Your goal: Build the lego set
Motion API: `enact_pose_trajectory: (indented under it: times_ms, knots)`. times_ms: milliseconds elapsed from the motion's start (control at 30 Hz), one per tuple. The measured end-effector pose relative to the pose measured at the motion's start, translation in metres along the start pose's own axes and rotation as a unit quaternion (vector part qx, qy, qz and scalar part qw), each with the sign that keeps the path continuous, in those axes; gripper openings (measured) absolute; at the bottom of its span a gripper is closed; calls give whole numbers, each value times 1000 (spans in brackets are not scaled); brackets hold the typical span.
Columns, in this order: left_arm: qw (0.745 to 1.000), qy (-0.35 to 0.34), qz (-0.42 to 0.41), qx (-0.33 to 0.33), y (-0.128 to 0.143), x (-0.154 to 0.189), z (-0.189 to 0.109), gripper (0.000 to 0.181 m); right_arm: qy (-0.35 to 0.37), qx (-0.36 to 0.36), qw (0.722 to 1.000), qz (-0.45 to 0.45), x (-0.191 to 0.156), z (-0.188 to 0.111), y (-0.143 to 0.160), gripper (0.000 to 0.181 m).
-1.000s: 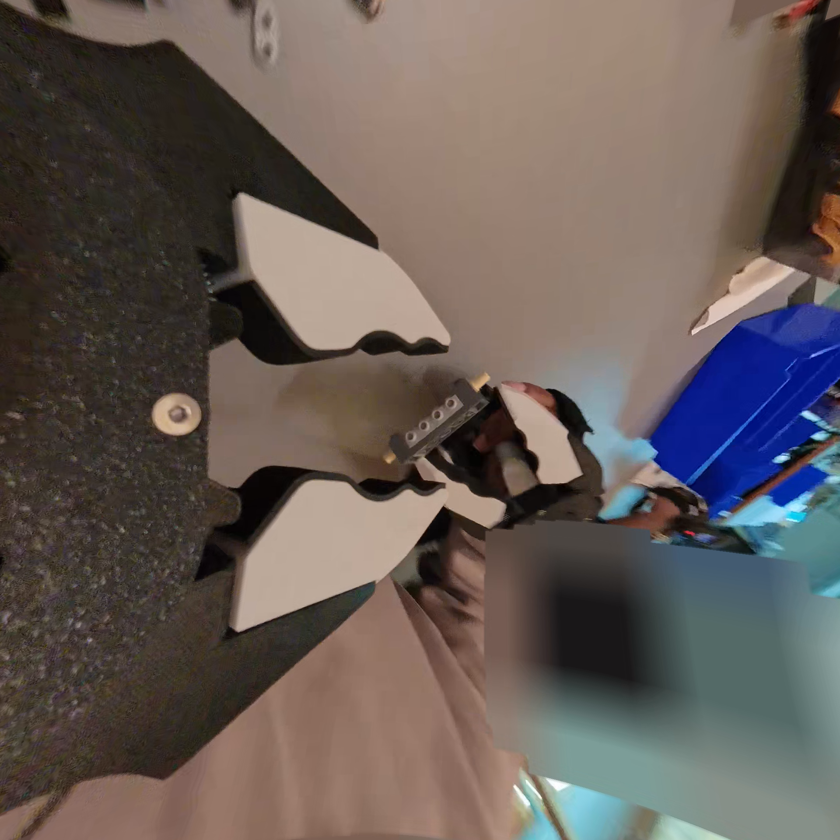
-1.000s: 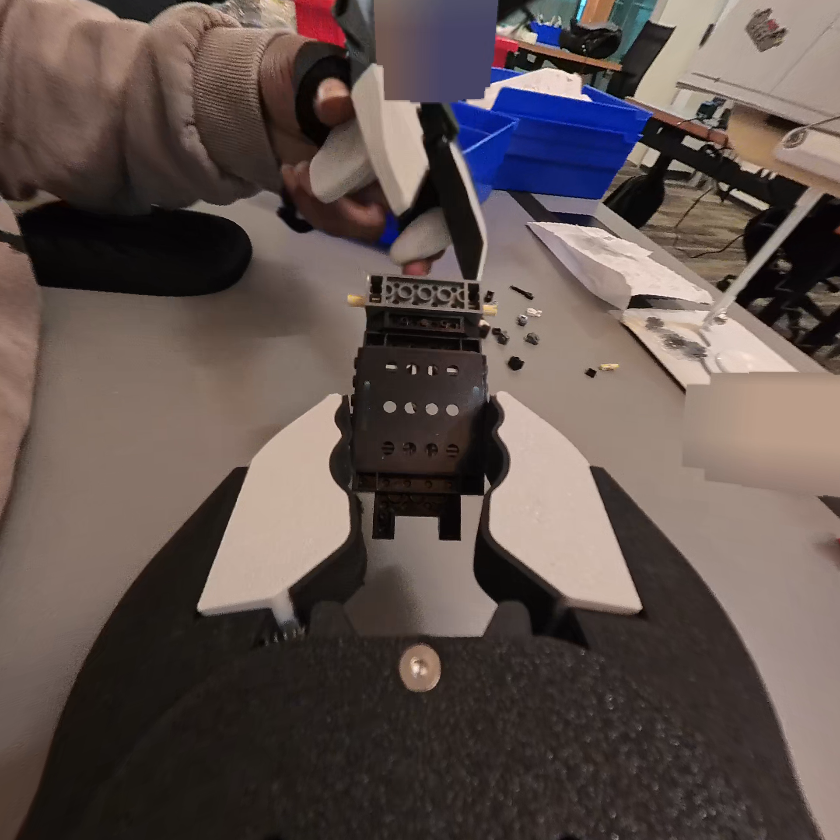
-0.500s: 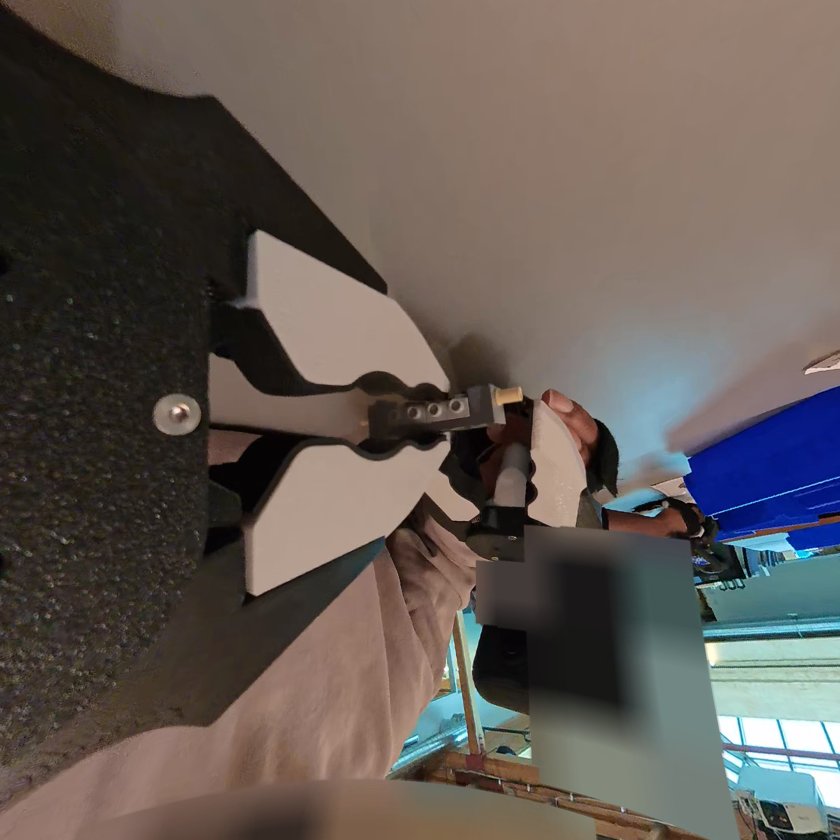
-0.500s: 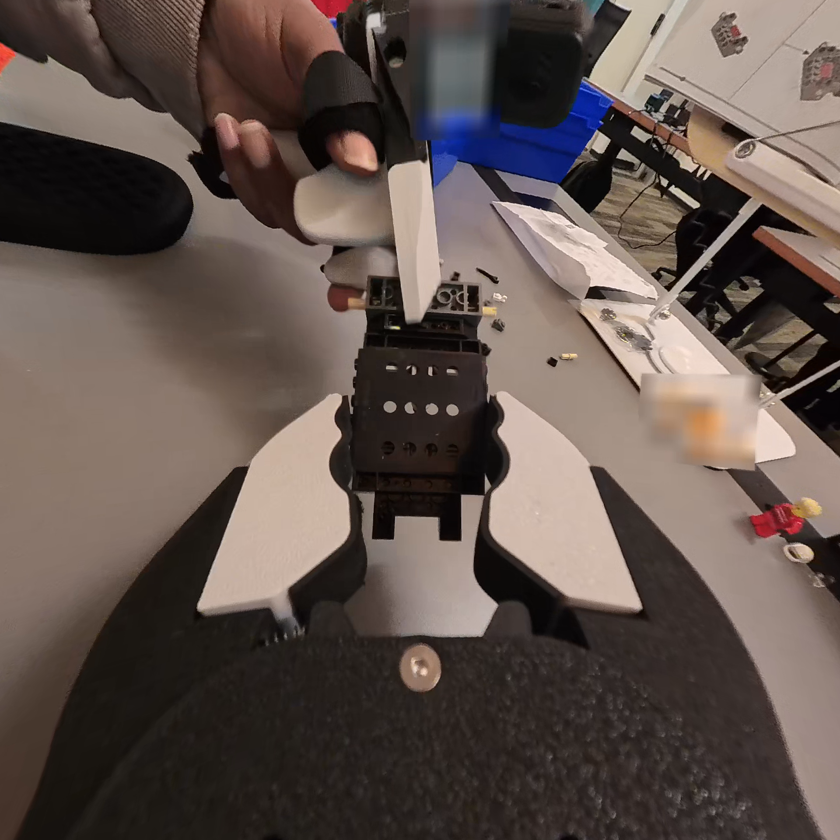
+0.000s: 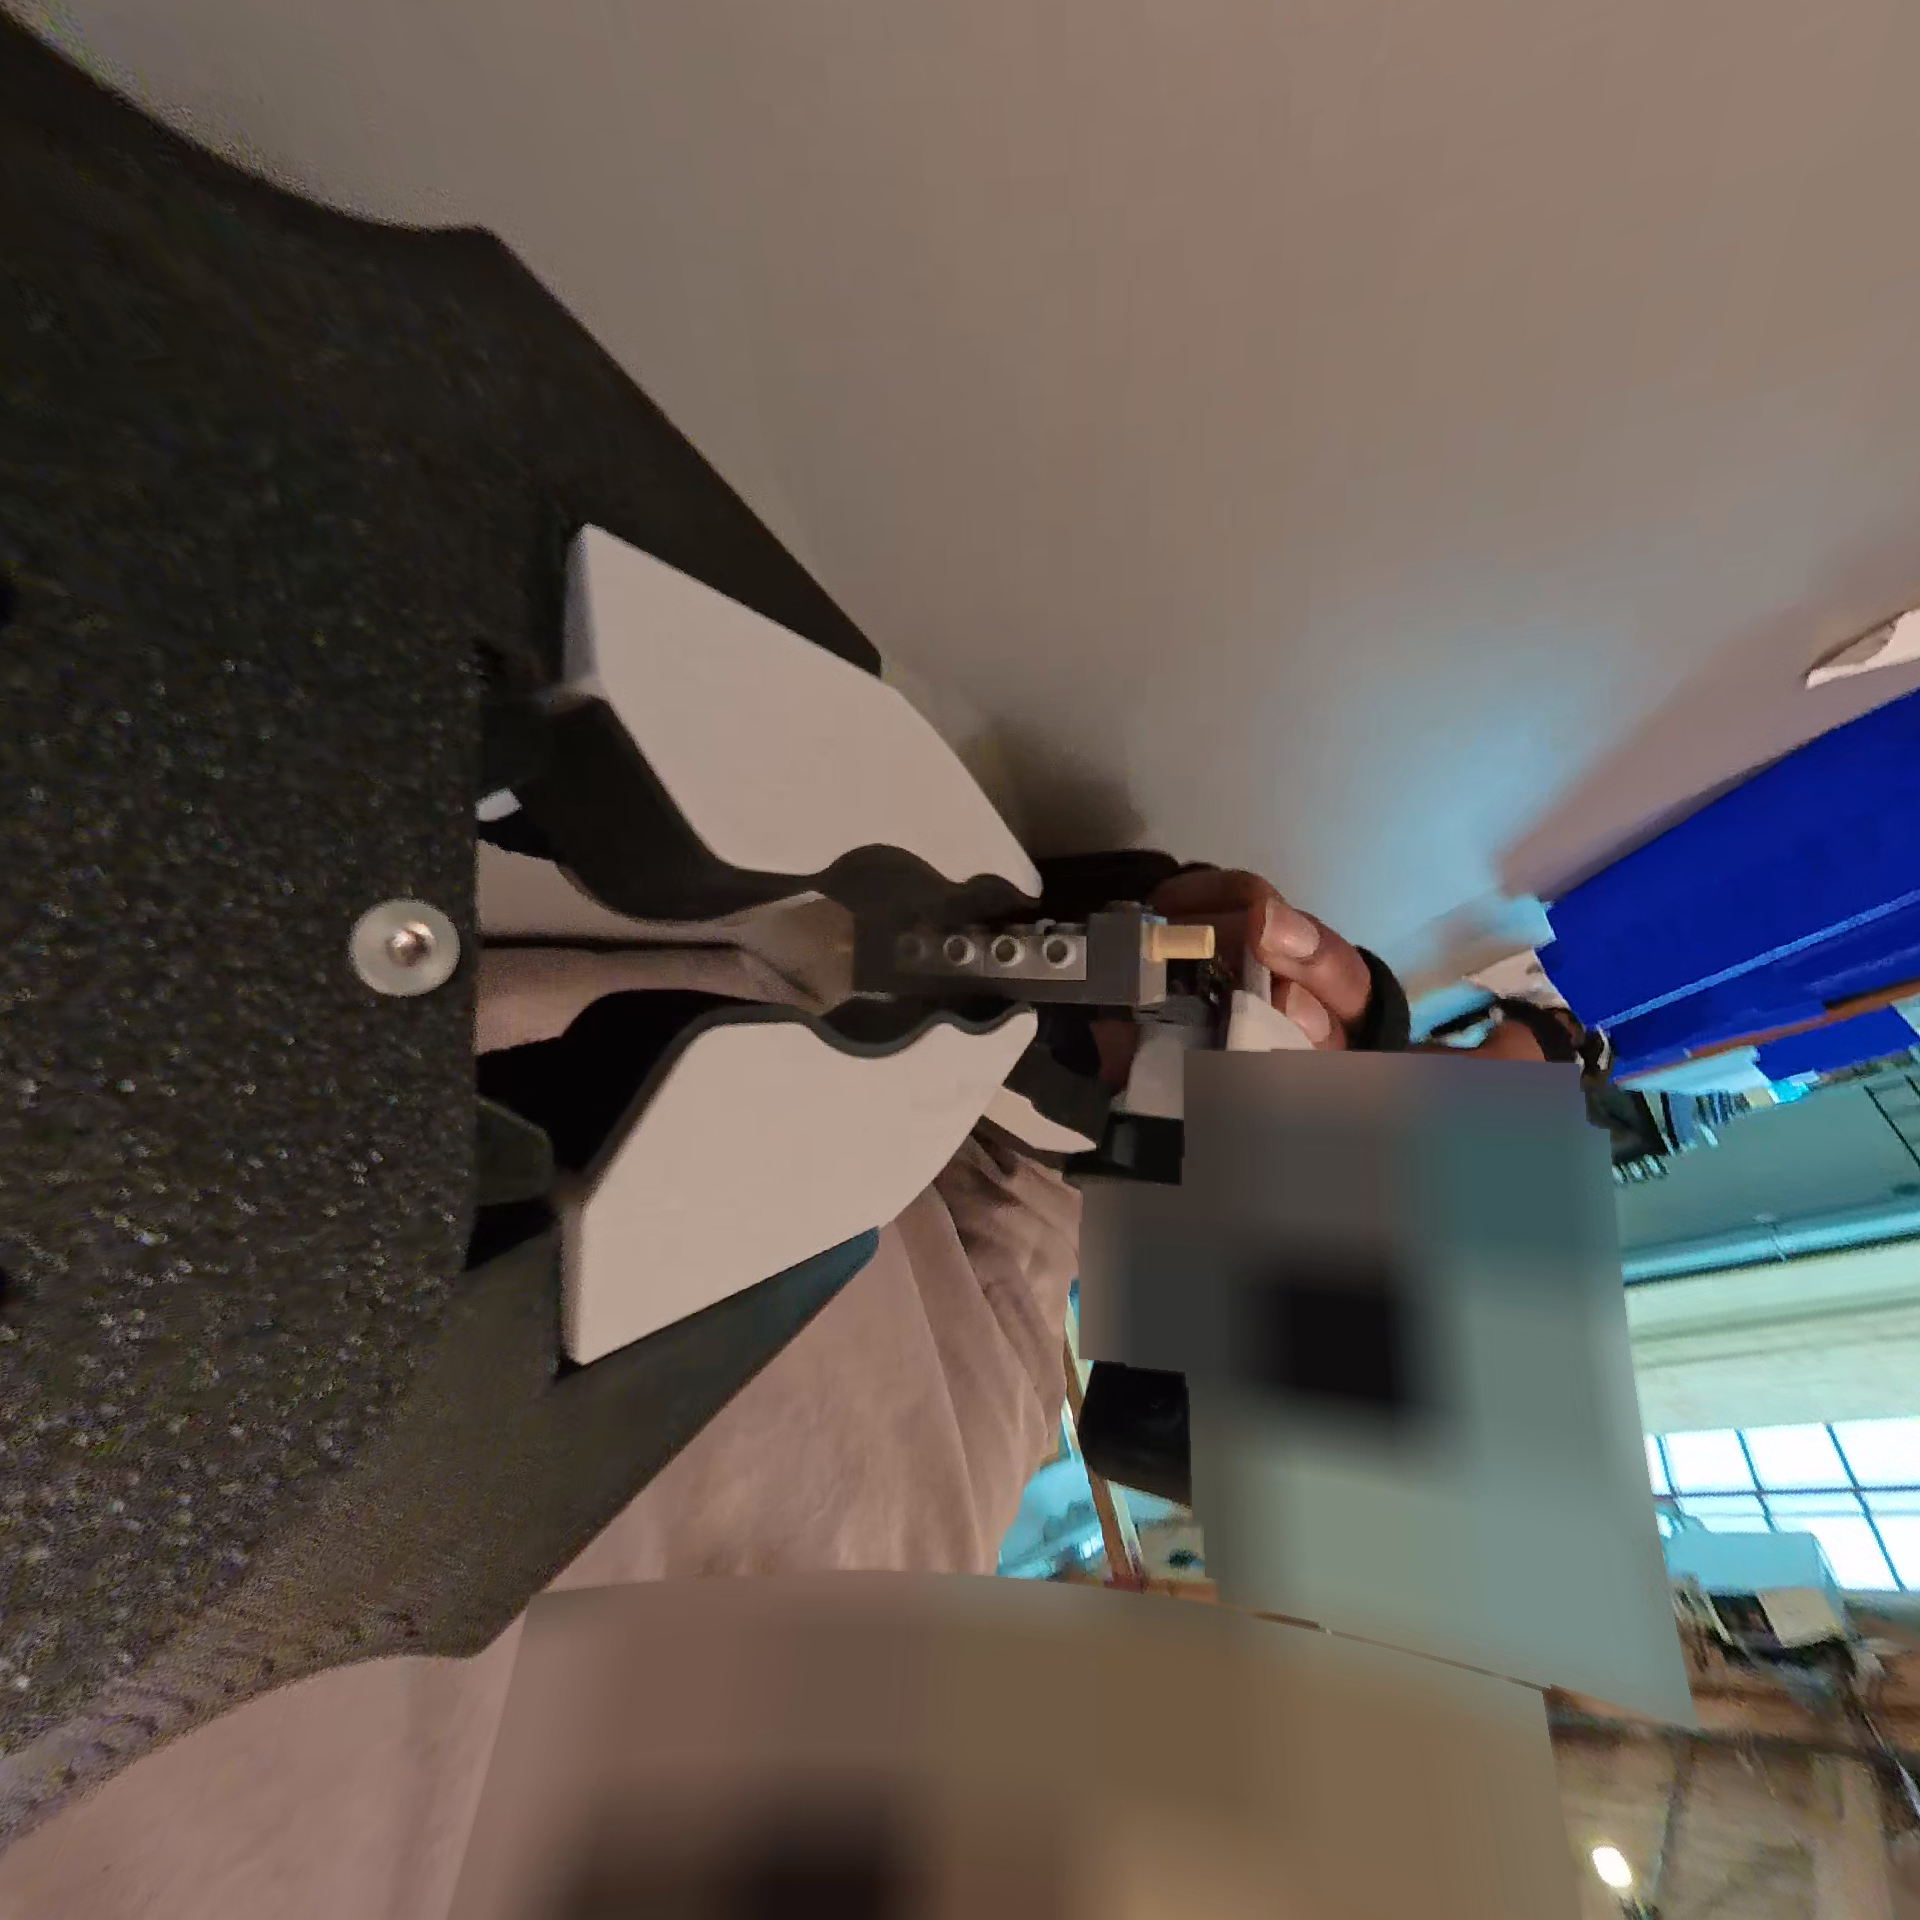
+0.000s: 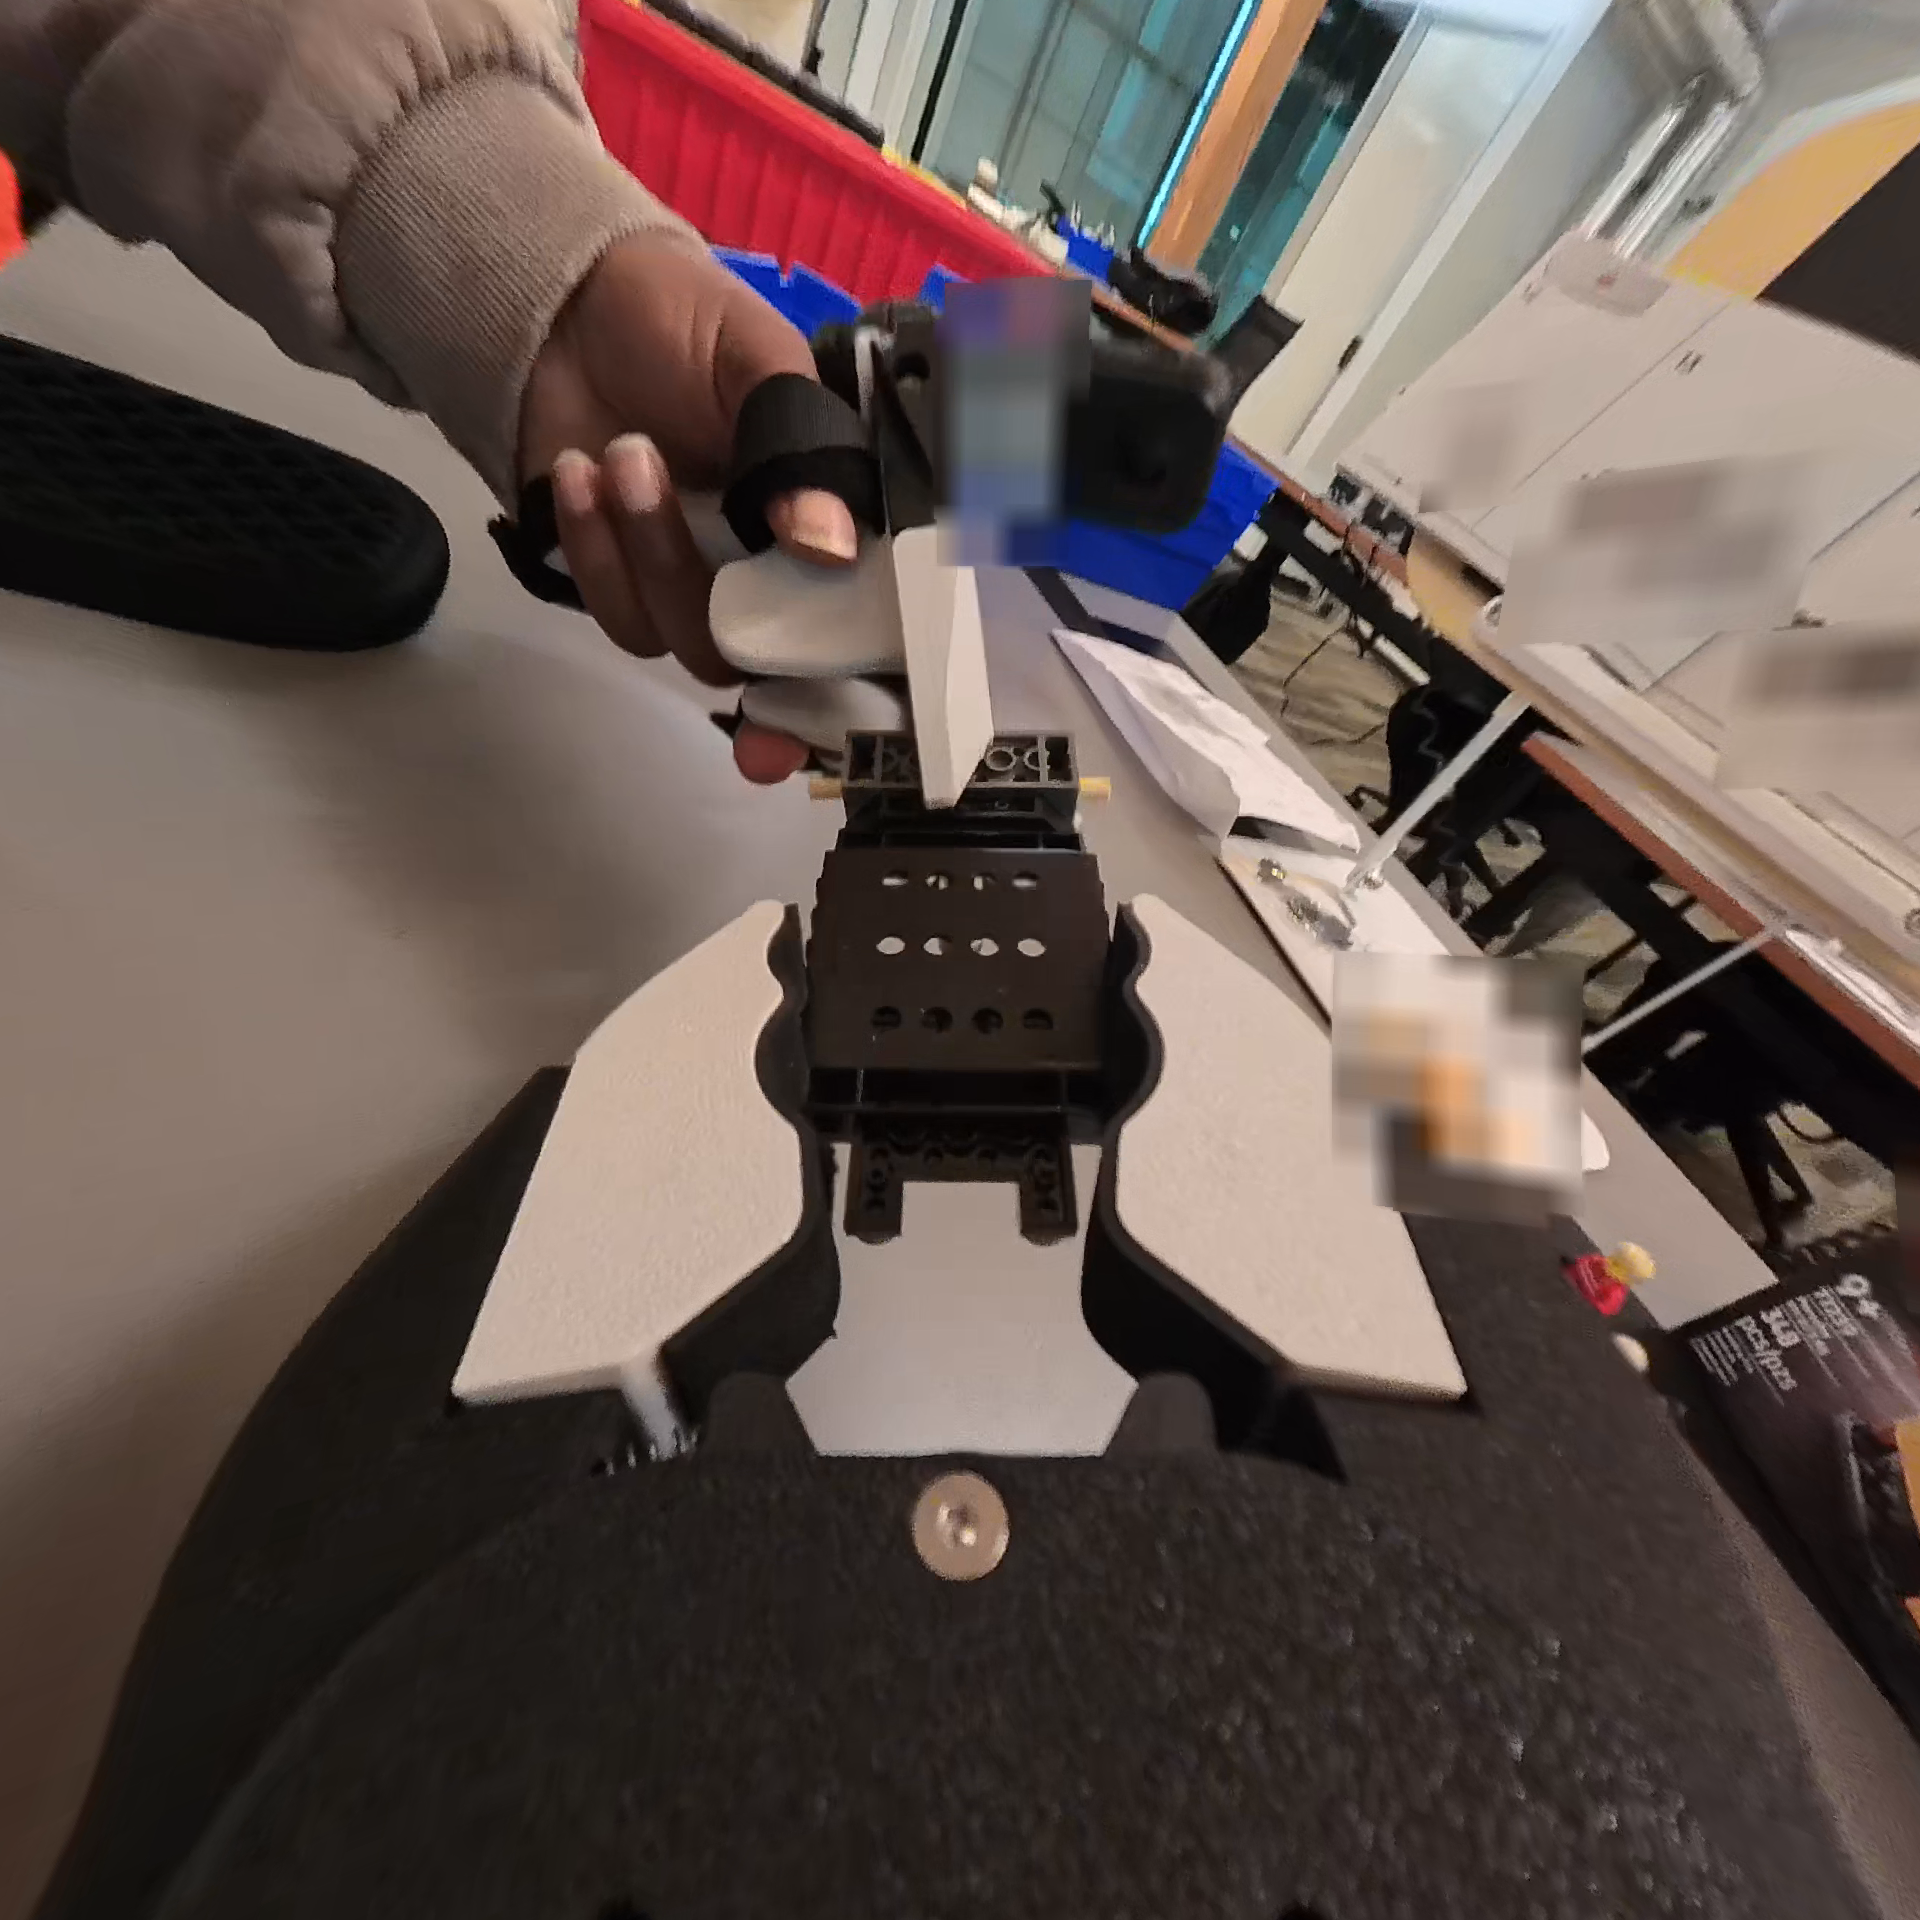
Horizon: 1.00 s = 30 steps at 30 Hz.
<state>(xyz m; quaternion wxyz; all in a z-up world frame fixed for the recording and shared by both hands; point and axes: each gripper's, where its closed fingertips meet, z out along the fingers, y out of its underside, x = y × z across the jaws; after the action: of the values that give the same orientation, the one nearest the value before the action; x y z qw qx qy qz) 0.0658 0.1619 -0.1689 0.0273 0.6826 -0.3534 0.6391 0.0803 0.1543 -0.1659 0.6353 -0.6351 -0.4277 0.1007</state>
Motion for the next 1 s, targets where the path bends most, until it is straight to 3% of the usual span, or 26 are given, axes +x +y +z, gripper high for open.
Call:
enact_pose_trajectory:
  times_ms: [267, 633, 867, 933, 1000]
  knots:
    - [995, 101, -6, 8, 5, 31, -4, 15, -14, 81, 997, -3, -4, -11, -30, 56]
    - [992, 123, 17, -6, 14, 45, 5, 14, -31, 120, 992, 4, -9, -18, -47, 49]
    - [994, 77, 77, -8, 18, 36, 7, 13, -78, 109, 990, 39, -17, -15, -43, 58]
    - [987, 4, 161, -25, 20, 25, 6, 13, -103, 99, 987, 69, -15, -17, -44, 63]
    - [951, -101, 286, -58, 23, 13, 3, 13, -120, 83, 985, 96, -8, -21, -43, 63]
